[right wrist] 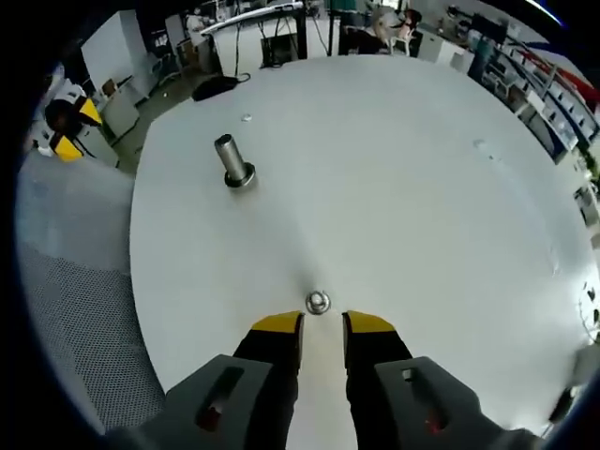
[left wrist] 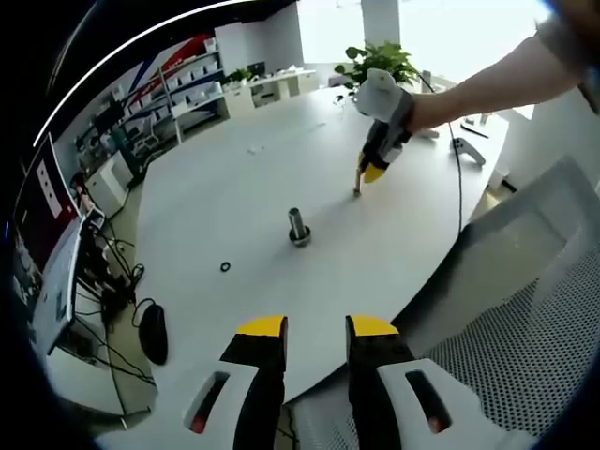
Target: Place the washer onto the threaded stud by aligning its center hole with the stud, sliding it down to the base, and recovering from edge contact or off-axis alignment until the washer reaches the visible bottom stop.
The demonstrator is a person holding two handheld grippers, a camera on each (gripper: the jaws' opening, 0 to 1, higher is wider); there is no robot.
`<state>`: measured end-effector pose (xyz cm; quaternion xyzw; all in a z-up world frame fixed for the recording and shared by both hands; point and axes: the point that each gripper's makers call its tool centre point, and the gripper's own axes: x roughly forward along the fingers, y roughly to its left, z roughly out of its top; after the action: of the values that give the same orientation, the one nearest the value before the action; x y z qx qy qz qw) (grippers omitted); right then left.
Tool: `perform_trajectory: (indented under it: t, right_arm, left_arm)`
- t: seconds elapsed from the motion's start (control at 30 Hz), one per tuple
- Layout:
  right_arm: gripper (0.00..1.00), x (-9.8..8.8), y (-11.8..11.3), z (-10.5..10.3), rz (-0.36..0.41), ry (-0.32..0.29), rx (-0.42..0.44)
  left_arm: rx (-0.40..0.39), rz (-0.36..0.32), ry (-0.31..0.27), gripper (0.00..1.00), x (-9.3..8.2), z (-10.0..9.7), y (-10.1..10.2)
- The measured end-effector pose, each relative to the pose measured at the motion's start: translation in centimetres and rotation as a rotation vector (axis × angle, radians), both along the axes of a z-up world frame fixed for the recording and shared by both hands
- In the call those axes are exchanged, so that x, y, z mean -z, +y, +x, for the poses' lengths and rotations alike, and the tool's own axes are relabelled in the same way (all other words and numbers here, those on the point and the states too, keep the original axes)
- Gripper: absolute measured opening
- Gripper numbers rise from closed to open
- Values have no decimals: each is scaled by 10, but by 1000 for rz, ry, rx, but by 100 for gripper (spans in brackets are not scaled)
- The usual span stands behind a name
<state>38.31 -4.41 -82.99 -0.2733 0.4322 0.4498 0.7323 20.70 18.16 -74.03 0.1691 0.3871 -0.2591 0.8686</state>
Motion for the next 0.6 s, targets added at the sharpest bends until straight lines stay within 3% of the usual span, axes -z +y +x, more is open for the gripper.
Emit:
perform_trajectory:
  t: [0.2,0.27,0.47,0.6]
  right_arm:
    - [19,-26,1,-10,110,-41,61]
    - [19,-40,-2,-15,193,-43,125]
    - [24,-72,-13,-23,299,-112,211]
    - [26,-87,-17,-34,365,-127,256]
  left_arm:
    - [-5,-4,-1,24,0,0,1]
    - [4,-3,3,24,0,-1,-1]
    - [18,-1,9,24,1,-2,-2]
    - [21,-9,10,24,1,-2,-3]
